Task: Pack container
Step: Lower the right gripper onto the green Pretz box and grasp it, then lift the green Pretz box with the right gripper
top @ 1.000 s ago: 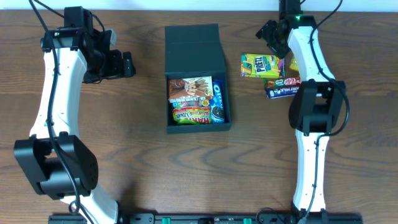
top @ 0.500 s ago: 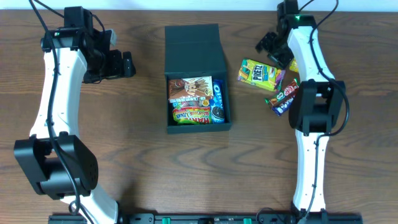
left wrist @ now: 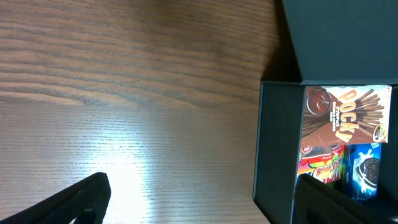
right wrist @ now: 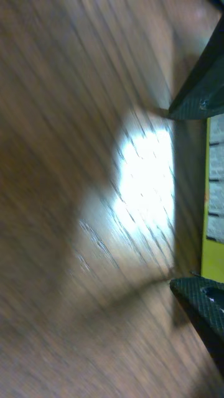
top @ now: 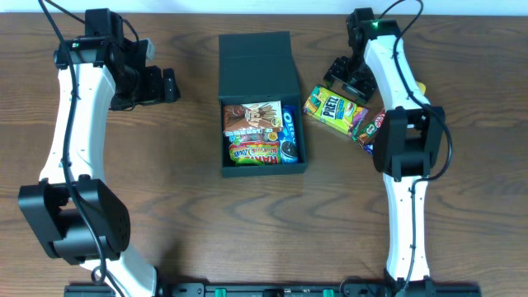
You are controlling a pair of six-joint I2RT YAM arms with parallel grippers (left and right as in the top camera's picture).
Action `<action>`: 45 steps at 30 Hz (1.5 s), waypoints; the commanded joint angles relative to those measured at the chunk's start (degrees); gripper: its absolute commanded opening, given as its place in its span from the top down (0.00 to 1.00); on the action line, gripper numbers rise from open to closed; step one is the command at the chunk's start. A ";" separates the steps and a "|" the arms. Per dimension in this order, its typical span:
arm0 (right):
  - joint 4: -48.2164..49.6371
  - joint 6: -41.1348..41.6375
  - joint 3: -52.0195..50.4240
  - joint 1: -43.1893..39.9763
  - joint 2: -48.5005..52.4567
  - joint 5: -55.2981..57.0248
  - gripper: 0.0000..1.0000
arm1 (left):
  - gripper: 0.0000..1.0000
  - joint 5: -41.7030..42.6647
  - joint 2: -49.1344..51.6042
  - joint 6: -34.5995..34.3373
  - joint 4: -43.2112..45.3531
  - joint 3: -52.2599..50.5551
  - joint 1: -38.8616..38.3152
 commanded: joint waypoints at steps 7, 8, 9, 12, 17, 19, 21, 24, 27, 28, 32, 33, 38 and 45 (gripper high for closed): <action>0.92 -31.10 6.56 -0.87 -7.37 8.09 0.19 | 0.05 0.17 -0.74 -0.66 -0.13 0.07 0.39; 0.81 -35.04 6.56 -0.87 -7.67 8.09 0.01 | 0.05 0.17 -0.74 -0.66 -0.15 0.07 0.39; 0.48 -37.83 6.56 -0.87 -8.02 8.11 0.01 | 0.05 0.17 -0.74 -0.66 -0.13 0.07 0.39; -2.60 -42.86 6.56 -0.87 -8.94 8.04 0.07 | 0.04 0.17 -0.74 -0.66 -0.13 0.07 0.39; -8.70 -64.87 6.56 -0.02 -9.97 6.49 0.27 | 0.05 0.17 -0.74 -0.66 -0.13 0.07 0.39; -11.58 -70.53 6.56 0.42 -9.97 5.57 0.27 | 0.04 0.17 -0.74 -0.66 -0.15 0.07 0.39; -14.03 -75.76 6.54 0.74 -9.97 1.57 0.28 | 0.05 0.17 -0.74 -0.66 -0.15 0.07 0.39; -15.67 -79.65 6.54 1.14 -9.97 -5.77 0.28 | 0.05 0.17 -0.74 -0.66 -0.15 0.07 0.39; -16.83 -81.48 6.29 1.33 -9.97 -9.27 0.22 | 0.05 0.17 -0.74 -0.66 -0.17 0.07 0.39; -17.07 -82.16 6.25 1.51 -9.97 -10.84 0.18 | 0.05 0.17 -0.74 -0.66 -0.17 0.07 0.39; -16.81 -83.93 5.16 2.38 -9.97 -12.50 0.01 | 0.05 0.17 -0.74 -0.66 -0.15 0.07 0.39; -16.35 -83.93 4.52 2.58 -9.97 -12.66 0.01 | 0.04 0.17 -0.74 -0.66 -0.15 0.07 0.39; -12.52 -83.93 -2.29 3.32 -9.97 -11.63 0.01 | 0.05 0.17 -0.74 -0.66 -0.15 0.07 0.39; -6.12 -81.29 -7.41 3.30 -9.94 -5.55 0.01 | 0.05 0.17 -0.74 -0.66 -0.17 0.07 0.39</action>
